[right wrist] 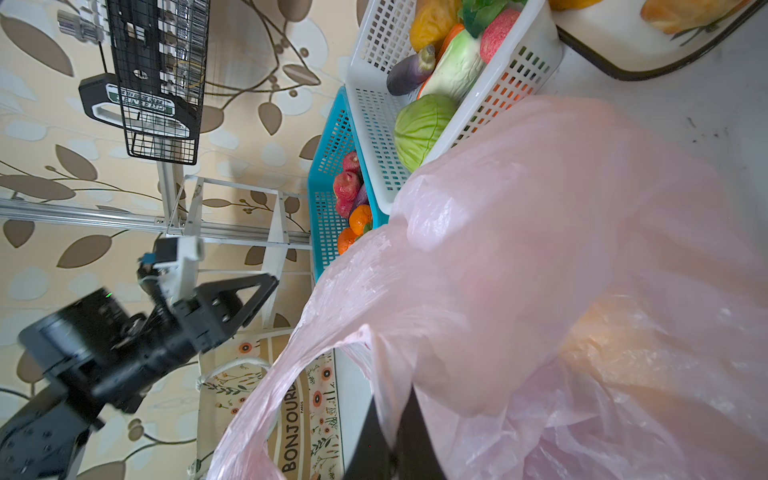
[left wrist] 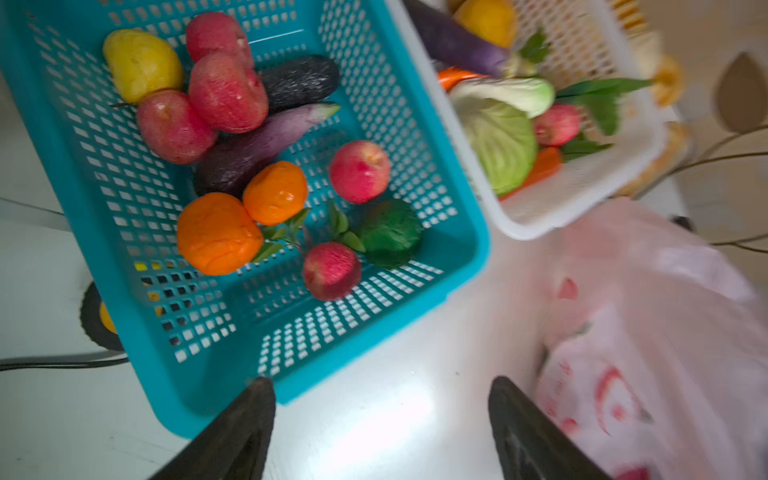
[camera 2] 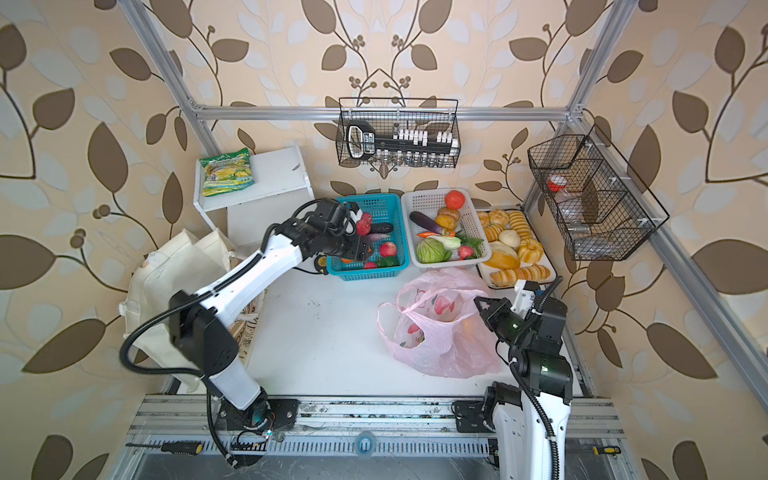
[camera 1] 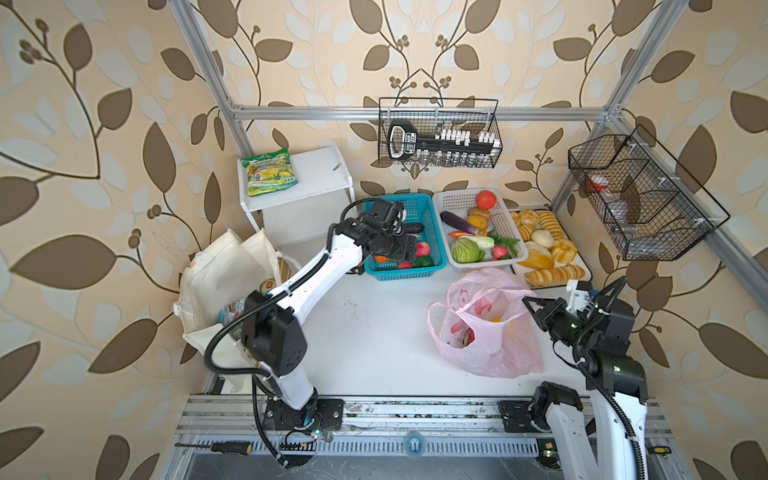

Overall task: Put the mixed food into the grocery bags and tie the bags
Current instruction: 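Move the left gripper back over the teal fruit basket, then lower the left gripper and grasp an orange in the teal basket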

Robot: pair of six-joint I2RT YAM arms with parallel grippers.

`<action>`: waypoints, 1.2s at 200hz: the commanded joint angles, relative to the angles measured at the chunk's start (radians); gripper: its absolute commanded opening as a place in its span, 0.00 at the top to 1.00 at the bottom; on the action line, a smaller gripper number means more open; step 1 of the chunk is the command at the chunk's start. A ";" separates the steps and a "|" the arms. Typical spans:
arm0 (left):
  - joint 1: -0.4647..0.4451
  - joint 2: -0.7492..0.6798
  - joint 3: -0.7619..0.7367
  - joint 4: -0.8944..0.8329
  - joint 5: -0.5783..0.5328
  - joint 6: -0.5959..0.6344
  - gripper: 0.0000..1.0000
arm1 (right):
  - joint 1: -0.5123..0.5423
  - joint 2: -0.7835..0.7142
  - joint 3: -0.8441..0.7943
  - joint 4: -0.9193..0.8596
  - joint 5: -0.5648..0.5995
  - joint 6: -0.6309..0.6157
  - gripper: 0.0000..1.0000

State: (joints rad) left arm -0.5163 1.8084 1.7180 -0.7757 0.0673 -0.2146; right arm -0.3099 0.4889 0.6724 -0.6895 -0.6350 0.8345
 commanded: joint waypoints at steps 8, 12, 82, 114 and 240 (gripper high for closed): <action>0.023 0.221 0.240 -0.203 -0.231 0.044 0.16 | 0.005 -0.017 0.043 -0.044 0.018 -0.020 1.00; 0.025 0.256 0.275 -0.219 -0.253 0.044 0.16 | 0.006 -0.018 0.045 -0.047 0.018 -0.021 1.00; 0.075 0.534 0.552 -0.294 -0.368 0.051 0.21 | 0.009 -0.023 0.052 -0.067 0.029 -0.037 1.00; 0.091 0.557 0.544 -0.303 -0.328 0.041 0.23 | 0.011 -0.023 0.046 -0.063 0.032 -0.036 1.00; 0.101 0.622 0.496 -0.277 -0.289 0.069 0.33 | 0.013 -0.018 0.042 -0.053 0.030 -0.028 1.00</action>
State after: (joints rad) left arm -0.4240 2.4180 2.2196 -1.0401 -0.2142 -0.1551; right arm -0.3027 0.4763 0.6983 -0.7399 -0.6163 0.8104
